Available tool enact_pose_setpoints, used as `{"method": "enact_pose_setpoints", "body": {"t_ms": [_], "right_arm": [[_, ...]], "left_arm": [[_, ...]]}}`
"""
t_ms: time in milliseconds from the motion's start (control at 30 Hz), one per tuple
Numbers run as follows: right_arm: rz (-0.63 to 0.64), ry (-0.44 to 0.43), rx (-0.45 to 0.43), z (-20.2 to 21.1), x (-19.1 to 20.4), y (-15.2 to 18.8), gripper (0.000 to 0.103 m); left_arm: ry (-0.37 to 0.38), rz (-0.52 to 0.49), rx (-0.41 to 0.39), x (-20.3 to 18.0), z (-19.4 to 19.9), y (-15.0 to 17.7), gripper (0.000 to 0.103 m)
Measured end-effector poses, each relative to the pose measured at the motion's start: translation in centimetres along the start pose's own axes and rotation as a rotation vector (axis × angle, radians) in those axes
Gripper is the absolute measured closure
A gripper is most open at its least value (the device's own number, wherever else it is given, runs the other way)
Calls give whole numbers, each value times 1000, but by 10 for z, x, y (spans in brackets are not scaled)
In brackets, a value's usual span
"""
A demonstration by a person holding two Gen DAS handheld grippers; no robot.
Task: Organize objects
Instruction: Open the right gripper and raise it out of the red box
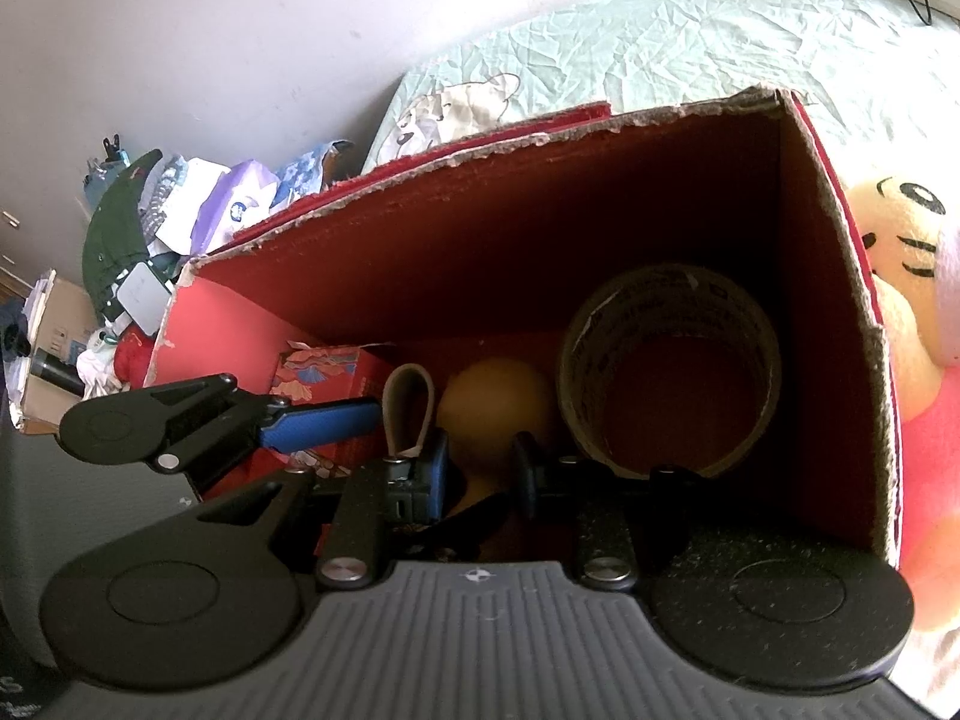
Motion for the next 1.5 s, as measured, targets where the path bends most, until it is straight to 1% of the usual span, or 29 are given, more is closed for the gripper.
{"method": "enact_pose_setpoints", "body": {"t_ms": [200,300,367,433,500,600,733,800,900,967,1000,1033,1100,1167,1267,1400,1467,1500], "right_arm": [[-12,9,-1,2,0,0,76],[-8,27,-18,6,3,1,75],[13,43,-39,12,5,1,74],[39,44,-66,20,10,1,74],[54,47,-92,28,12,2,74],[66,58,-123,38,13,4,74],[58,62,-177,51,12,5,70],[58,74,-211,59,12,6,69],[60,90,-240,66,12,10,68],[58,95,-255,70,12,12,68],[58,102,-264,72,13,13,68],[57,112,-274,74,13,14,68],[56,129,-291,79,12,17,67],[56,147,-304,83,12,20,67],[63,170,-316,85,14,25,66],[57,190,-325,89,13,30,62],[59,200,-329,91,13,33,55],[64,210,-334,92,14,35,54]], "left_arm": [[-5,9,-6,1,2,0,29],[-29,17,-22,1,5,2,28],[-51,20,-39,1,9,3,25],[-77,34,-63,2,15,4,16],[-91,61,-85,4,23,5,13],[-61,125,-106,8,34,7,12],[-111,187,-109,10,48,12,12],[-133,208,-108,15,53,14,12],[-159,230,-119,16,60,17,11],[-171,240,-129,14,65,18,10],[-178,251,-132,14,67,20,7],[-179,260,-140,15,70,21,5],[-168,279,-161,16,75,24,3],[-184,293,-154,16,76,25,3],[-249,301,-135,15,77,28,3],[-246,326,-104,16,79,32,3],[-257,340,-102,16,82,35,4],[-267,349,-99,17,83,36,4]]}}
Point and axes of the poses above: each gripper's, at about its wrist camera, not at the fingertips, and z roughly against the way its jaws point, x to its left, y to its underside, the point moved 3 cm from there along -z, roughly the way its jaws point, and after that the axes turned 13 degrees about -z, right-handed, at the moved point
